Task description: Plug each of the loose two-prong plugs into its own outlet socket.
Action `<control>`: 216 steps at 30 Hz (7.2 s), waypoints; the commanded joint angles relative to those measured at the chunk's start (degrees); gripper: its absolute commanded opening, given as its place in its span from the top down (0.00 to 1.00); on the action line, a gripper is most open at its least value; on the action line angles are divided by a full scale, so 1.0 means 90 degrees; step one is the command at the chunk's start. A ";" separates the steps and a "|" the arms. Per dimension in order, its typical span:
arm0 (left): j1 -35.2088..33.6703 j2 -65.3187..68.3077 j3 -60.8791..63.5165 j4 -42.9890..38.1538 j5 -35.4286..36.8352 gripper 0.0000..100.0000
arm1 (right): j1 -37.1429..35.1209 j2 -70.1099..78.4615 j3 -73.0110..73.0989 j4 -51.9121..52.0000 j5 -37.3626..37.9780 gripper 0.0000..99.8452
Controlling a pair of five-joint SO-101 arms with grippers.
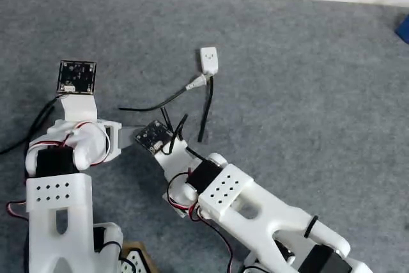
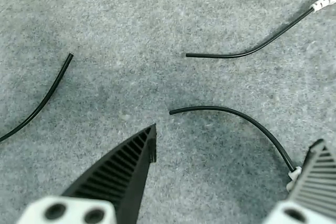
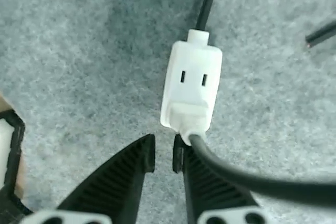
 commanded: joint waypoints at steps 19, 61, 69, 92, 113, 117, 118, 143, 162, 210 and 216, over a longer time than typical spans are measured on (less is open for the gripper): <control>0.0024 -0.0024 -0.0132 -0.0029 -0.0059 0.58 | 0.0210 -0.0034 -0.0298 0.0298 0.0303 0.82; 0.0484 -0.0063 0.0435 -0.0576 -0.0059 0.58 | 0.0200 -0.0698 0.0640 -0.0972 0.0371 0.96; 0.0464 -0.0073 0.0435 -0.0576 -0.0059 0.58 | 0.0200 -0.0532 0.0630 -0.1089 0.0391 0.97; 0.0464 -0.0073 0.0444 -0.0567 -0.0059 0.58 | 0.0230 -0.0347 0.1158 -0.1236 0.0361 0.99; 0.0454 -0.0083 0.0396 -0.0391 -0.0068 0.58 | 0.0611 0.1187 0.0943 -0.0913 0.0361 0.99; 0.0454 -0.0083 0.0396 -0.0391 -0.0068 0.58 | 0.0523 0.1265 0.0933 -0.0913 0.0410 0.99; 0.0454 -0.0083 0.0396 -0.0391 -0.0068 0.58 | 0.0503 0.1392 0.0913 -0.0913 0.0420 0.99; 0.0454 -0.0083 0.0190 -0.0166 -0.0068 0.57 | 0.0571 0.0171 -0.0210 0.0816 0.0576 0.74; 0.2554 0.0034 0.0190 0.0020 -0.0625 0.57 | 0.4821 -0.2046 -0.0063 0.0933 0.0508 0.71; 0.4957 0.4840 -0.0249 -0.3126 -0.9651 0.82 | 0.4283 -0.2339 0.1890 -0.0982 0.0137 0.71; 0.4957 0.4821 -0.0259 -0.3126 -0.9162 0.82 | 0.4283 -0.2339 0.2056 -0.1177 0.0137 0.71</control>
